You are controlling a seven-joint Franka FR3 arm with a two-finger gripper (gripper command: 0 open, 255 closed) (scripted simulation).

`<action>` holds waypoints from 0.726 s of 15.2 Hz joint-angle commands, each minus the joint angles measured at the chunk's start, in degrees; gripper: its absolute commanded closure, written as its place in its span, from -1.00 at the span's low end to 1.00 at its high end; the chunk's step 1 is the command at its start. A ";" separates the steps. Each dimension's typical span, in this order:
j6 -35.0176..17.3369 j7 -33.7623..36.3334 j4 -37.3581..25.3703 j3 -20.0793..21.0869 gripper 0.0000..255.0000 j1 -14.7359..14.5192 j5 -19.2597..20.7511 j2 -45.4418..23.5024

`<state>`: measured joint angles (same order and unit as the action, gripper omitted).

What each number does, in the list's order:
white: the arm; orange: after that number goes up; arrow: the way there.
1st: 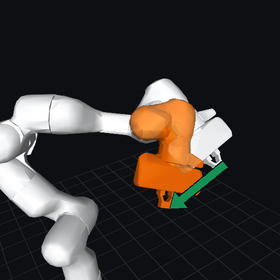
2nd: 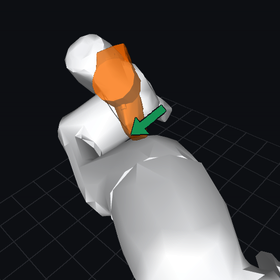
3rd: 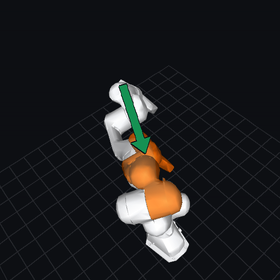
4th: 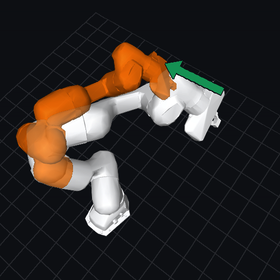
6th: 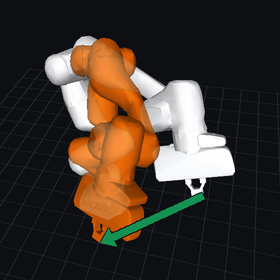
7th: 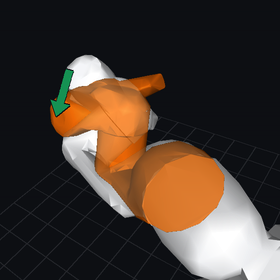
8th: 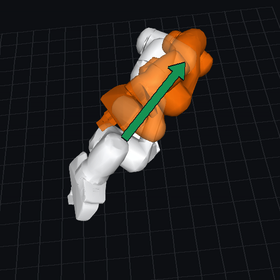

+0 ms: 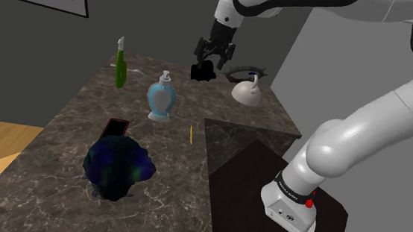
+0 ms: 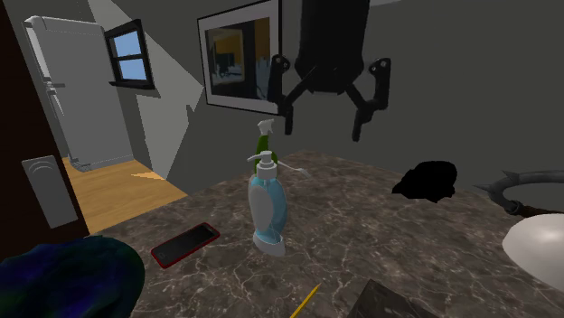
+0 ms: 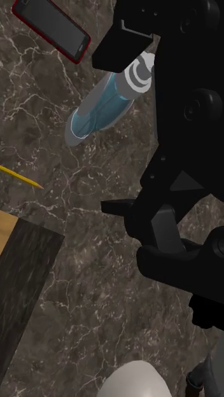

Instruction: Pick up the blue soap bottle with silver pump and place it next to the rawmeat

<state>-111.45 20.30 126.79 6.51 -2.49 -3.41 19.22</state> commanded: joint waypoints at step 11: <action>-7.32 9.73 -19.04 4.34 -1.00 -2.12 3.78 -25.25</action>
<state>-118.54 29.36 110.44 10.74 -4.47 -0.23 -3.20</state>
